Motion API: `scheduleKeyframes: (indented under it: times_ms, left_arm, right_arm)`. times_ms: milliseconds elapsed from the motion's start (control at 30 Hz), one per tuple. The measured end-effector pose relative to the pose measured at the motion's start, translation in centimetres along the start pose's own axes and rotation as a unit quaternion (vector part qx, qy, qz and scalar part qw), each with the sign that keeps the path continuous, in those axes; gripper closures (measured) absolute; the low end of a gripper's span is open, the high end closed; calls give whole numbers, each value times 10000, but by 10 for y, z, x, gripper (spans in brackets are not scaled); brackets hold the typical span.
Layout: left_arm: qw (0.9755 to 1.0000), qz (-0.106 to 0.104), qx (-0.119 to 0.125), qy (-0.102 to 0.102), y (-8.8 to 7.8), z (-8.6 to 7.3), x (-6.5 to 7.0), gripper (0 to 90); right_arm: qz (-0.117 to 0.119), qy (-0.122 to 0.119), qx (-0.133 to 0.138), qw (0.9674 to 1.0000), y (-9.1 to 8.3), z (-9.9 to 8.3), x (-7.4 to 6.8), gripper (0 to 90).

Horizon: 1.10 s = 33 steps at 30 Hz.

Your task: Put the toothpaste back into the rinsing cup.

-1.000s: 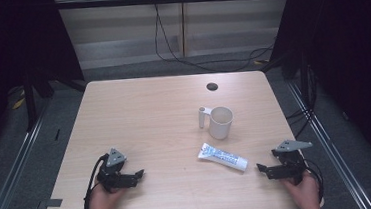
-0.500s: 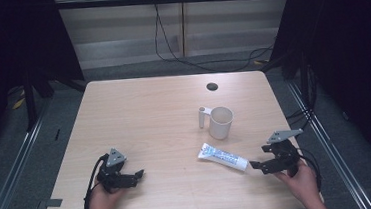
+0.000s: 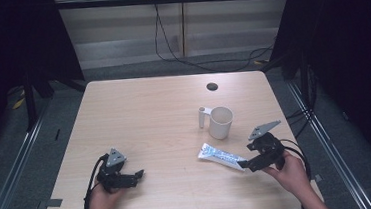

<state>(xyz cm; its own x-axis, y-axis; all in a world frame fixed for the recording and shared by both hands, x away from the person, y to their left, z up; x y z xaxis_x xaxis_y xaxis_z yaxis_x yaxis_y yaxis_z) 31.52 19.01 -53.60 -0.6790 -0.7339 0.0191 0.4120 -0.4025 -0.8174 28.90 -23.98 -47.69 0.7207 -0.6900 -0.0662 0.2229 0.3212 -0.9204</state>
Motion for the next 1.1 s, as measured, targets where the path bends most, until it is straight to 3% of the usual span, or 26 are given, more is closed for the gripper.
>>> scheduleKeyframes:
  times_ms: [200, 400, 1100]
  left_arm:
    - [10000, 17, 0, 22, 0, 0, 0, 150]
    - [10000, -3, 6, 24, 0, 0, 0, 150]
    - [10000, -19, 10, 52, 0, 0, 0, 150]
  right_arm:
    - [-53, -260, -308, 9992, 4, 16, -6, 250]
    - [-21, -347, -612, 9975, 13, 25, -9, 253]
    - [-47, -774, -1130, 9906, 34, 59, -20, 263]
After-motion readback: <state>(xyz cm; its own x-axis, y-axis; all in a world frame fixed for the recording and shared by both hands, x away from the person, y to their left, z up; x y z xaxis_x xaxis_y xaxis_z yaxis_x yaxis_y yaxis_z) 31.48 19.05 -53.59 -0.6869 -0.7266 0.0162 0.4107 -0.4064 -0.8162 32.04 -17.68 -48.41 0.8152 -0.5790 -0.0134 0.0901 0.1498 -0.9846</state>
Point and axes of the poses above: each handheld gripper's, and its own axes: y roughly forward along the jaws, z roughly out of its top, x roughly to its right, the point moved 4 cm from there along y, roughly forward along the jaws, and after that the axes turned 11 degrees about -x, right-handed, at the moved point
